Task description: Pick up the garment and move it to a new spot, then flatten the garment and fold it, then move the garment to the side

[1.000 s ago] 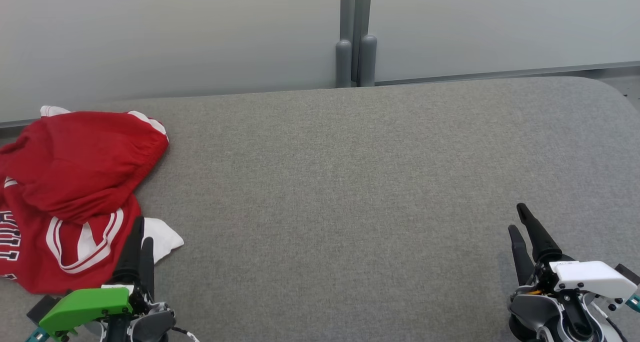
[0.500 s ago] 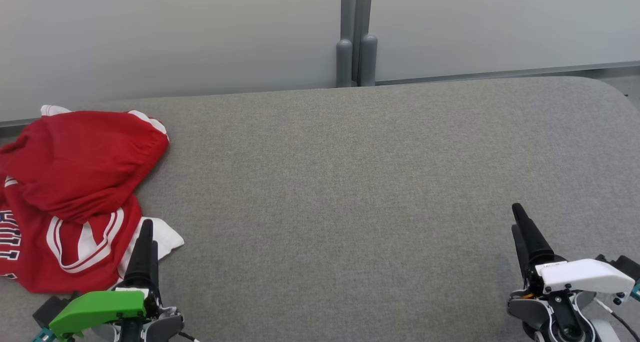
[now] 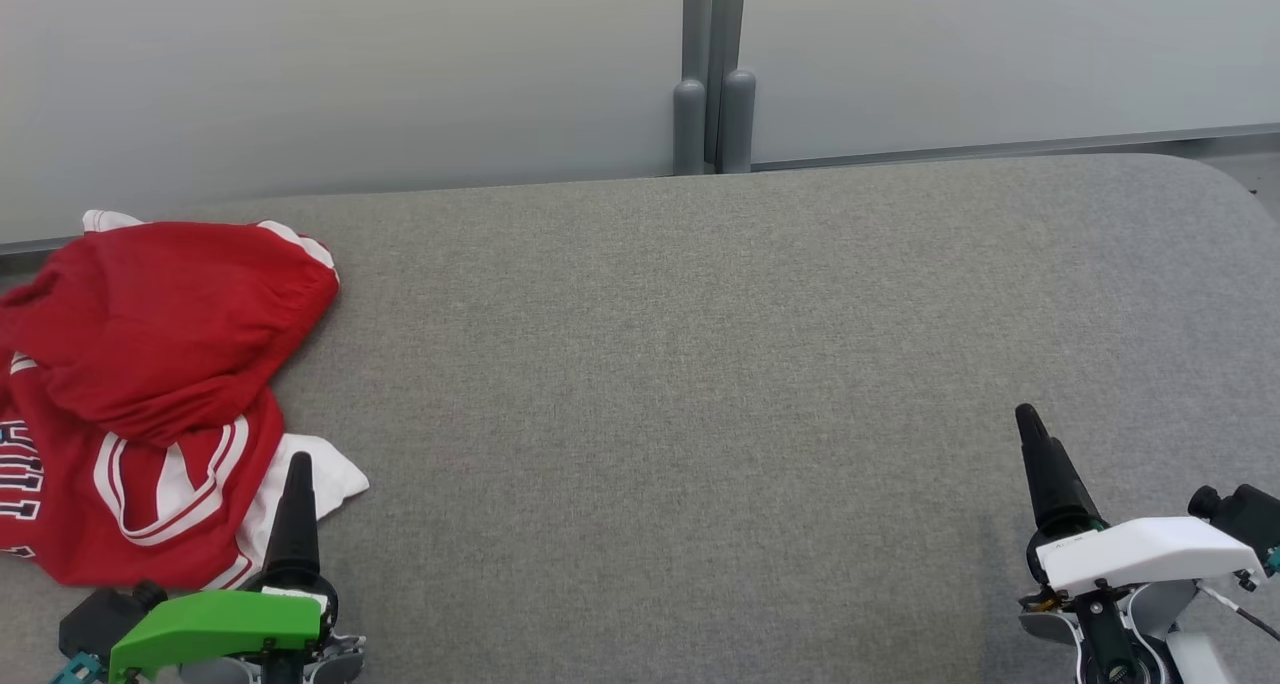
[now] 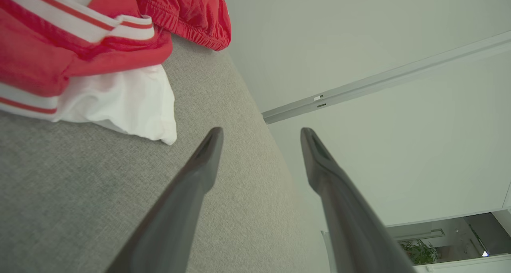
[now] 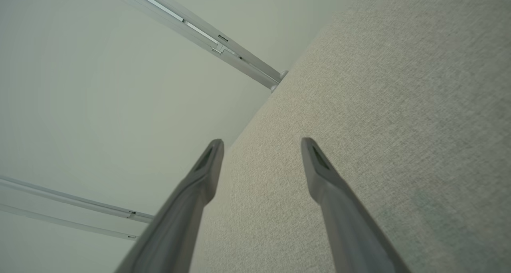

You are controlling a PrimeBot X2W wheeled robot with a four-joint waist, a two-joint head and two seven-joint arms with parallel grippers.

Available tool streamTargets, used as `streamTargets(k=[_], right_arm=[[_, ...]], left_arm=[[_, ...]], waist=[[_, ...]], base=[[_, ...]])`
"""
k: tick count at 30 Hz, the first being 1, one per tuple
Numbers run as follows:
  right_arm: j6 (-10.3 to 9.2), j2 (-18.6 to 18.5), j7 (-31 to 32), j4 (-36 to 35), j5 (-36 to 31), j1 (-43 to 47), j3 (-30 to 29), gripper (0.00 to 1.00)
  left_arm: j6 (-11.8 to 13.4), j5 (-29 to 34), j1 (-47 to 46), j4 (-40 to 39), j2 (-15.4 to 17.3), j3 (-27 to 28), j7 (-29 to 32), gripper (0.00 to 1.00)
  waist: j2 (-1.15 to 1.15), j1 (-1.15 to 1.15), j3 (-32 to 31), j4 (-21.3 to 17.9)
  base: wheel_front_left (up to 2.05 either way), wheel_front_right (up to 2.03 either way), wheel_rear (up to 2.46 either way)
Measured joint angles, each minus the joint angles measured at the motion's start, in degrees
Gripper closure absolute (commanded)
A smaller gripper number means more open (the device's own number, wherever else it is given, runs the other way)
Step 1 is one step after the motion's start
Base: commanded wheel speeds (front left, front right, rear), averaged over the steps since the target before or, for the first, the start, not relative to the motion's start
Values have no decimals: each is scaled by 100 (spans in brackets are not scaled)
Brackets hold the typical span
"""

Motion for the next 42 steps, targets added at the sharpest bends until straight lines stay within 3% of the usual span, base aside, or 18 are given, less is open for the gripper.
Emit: streamTargets(k=[18, 42], right_arm=[[0, -20, -361, -224, -1774, 73, 98, 0], [1, -177, -764, -314, -3398, 188, 301, 0]], left_arm=[[18, 1917, 119, -137, 0, -45, -347, 0], [-15, 3968, 314, -250, 10, -154, -715, 0]], waist=[[0, 0, 4, -20], [0, 0, -12, 11]], base=[[0, 0, 0], [0, 0, 0]])
